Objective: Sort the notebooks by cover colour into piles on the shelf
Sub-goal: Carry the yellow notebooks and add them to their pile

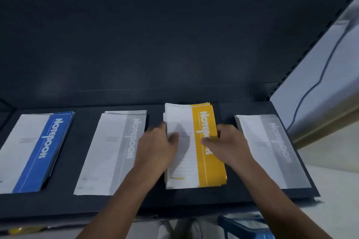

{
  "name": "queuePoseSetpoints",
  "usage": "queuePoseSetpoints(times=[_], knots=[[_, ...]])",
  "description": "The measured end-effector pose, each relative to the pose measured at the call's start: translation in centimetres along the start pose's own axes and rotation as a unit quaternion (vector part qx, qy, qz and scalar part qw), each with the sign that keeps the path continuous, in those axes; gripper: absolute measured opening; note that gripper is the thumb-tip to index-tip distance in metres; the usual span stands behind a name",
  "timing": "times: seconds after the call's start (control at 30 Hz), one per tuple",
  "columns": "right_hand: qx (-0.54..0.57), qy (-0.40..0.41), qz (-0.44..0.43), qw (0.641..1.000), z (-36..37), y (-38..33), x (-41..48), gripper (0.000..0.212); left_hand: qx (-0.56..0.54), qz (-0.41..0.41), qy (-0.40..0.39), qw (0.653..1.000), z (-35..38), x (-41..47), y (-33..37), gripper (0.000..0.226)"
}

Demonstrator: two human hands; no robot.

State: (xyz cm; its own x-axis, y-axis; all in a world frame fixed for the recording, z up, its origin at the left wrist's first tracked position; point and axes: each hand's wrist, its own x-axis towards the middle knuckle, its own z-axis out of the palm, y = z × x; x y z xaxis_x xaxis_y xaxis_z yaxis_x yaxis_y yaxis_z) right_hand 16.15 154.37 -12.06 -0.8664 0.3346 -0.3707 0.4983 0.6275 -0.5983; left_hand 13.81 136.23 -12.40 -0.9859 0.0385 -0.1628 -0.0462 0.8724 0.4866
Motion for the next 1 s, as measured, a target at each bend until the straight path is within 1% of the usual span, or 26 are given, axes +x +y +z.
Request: queuePoseSetpoints(times=[0.1, 0.13, 0.23, 0.3, 0.4, 0.5, 0.57, 0.63, 0.83, 1.0], knots=[[-0.134, 0.007, -0.023, 0.991, 0.0, -0.4, 0.5, 0.019, 0.022, -0.008, 0.018, 1.000, 0.0, -0.2, 0.3, 0.026], [-0.163, 0.009, -0.034, 0.986, 0.1, -0.5, 0.6, 0.021, 0.025, -0.014, 0.021, 0.999, 0.0, -0.3, 0.2, 0.026], [-0.195, 0.007, -0.055, 0.979, 0.1, -0.6, 0.6, 0.027, 0.007, -0.027, 0.025, 0.999, 0.2, -0.6, -0.2, 0.033], [-0.205, 0.002, -0.054, 0.977, 0.0, -0.6, 0.6, 0.028, -0.012, -0.030, 0.020, 0.999, 0.3, -0.7, -0.5, 0.040], [-0.230, -0.002, -0.057, 0.972, -0.2, -0.7, 0.2, 0.031, -0.019, -0.032, 0.021, 0.999, 0.5, -0.8, -0.7, 0.043], [-0.273, 0.026, -0.088, 0.958, -0.3, -1.3, -0.4, 0.044, -0.025, -0.033, 0.034, 0.999, 0.0, -0.7, -0.8, 0.044], [-0.277, 0.052, -0.122, 0.952, -0.3, -2.4, -0.7, 0.053, -0.040, -0.030, 0.054, 0.997, -1.0, -0.9, -1.3, 0.045], [-0.261, 0.057, -0.166, 0.949, 0.1, -4.3, -0.9, 0.056, -0.053, -0.028, 0.085, 0.995, -2.4, -1.1, -2.6, 0.042], [-0.197, 0.014, -0.288, 0.937, 4.0, -11.6, -3.0, 0.052, -0.066, -0.055, 0.168, 0.982, -8.6, -2.7, -9.3, 0.031], [-0.171, -0.021, -0.362, 0.916, 9.8, -18.6, -6.5, 0.052, -0.084, -0.075, 0.227, 0.967, -14.6, -5.3, -17.7, 0.023]])
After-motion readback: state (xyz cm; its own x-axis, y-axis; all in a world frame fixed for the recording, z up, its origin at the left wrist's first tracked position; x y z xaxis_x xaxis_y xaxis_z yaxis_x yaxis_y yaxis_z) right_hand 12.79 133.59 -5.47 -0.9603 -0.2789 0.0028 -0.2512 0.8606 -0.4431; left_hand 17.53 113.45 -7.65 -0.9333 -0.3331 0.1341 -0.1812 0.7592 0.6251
